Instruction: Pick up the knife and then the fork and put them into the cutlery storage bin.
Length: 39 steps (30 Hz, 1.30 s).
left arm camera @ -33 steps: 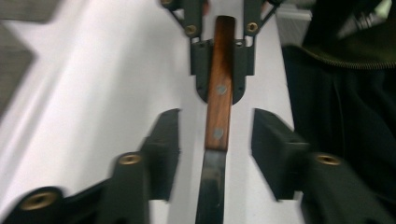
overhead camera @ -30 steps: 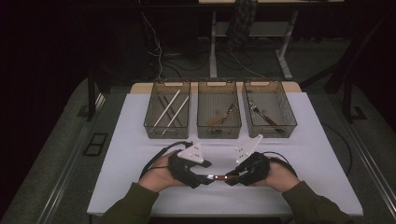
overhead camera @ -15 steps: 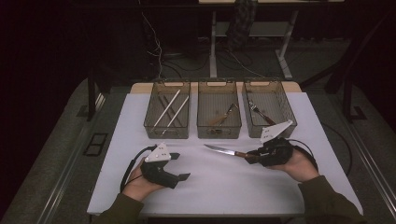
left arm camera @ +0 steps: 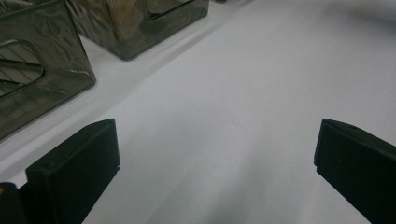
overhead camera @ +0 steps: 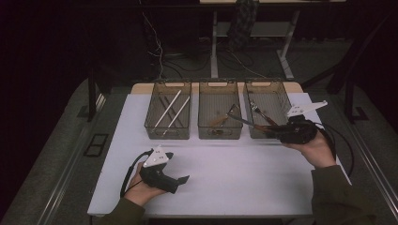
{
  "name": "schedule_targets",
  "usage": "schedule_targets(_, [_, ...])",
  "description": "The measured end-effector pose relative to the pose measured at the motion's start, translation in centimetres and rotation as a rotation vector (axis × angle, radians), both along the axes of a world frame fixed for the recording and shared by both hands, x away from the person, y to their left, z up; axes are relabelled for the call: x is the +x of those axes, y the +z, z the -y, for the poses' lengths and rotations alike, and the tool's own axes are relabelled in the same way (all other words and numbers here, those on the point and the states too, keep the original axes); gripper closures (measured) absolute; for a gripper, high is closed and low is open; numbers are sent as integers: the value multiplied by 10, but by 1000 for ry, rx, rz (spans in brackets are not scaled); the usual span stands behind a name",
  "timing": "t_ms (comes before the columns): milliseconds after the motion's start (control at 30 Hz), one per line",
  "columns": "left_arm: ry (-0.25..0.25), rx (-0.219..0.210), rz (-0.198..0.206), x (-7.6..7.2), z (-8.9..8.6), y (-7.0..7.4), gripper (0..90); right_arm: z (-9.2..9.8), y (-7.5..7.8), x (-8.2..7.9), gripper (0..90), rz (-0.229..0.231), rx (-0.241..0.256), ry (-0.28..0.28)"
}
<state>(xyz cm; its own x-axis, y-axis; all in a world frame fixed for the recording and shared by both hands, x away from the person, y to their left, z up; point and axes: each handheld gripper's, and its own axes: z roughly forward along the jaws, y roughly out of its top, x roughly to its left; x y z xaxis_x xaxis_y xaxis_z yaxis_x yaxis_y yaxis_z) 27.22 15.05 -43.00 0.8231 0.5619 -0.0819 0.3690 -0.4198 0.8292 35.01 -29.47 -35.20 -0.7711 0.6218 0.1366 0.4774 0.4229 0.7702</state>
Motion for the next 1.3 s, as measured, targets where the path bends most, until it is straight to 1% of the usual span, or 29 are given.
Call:
schedule_targets(167, [-12,13,-27,1,2,-3,0,10,8,11,745,20,-6,-110])
schedule_targets(200, [-15,15,-28,1,2,-3,0,13,9,14,744,21,-5,-134])
schedule_targets(333, [-20,18,-26,1,2,-3,0,23,17,24,744,30,7,-194])
schedule_targets(400, [-20,17,-23,1,2,-3,0,28,21,30,745,42,-2,-229])
schedule_targets(533, [-19,12,-20,1,1,-2,0,36,26,45,745,52,-38,-307])
schedule_targets(600, [-23,14,-20,1,1,-2,0,39,23,55,744,53,-76,-348])
schedule_targets(633, [-24,14,-19,1,2,-2,0,40,21,59,745,47,-90,-369])
schedule_targets(667, [-26,13,-19,1,2,-2,0,41,18,64,745,36,-91,-385])
schedule_targets(733, [-29,16,-20,0,2,-2,0,41,12,73,745,10,-85,-405])
schedule_targets(800, [-30,17,-21,0,2,-2,0,40,5,81,744,-13,-97,-422])
schedule_targets(1000, [-34,13,-23,0,2,-2,0,36,-11,96,745,-62,-125,-436])
schedule_targets(1100, [-38,14,-24,0,3,-3,0,33,-16,102,744,-82,-140,-444])
schedule_targets(1167, [-38,16,-24,0,3,-3,0,31,-17,105,744,-88,-160,-452])
schedule_targets(1300, [-40,18,-26,0,3,-3,0,28,-19,111,744,-106,-171,-459])
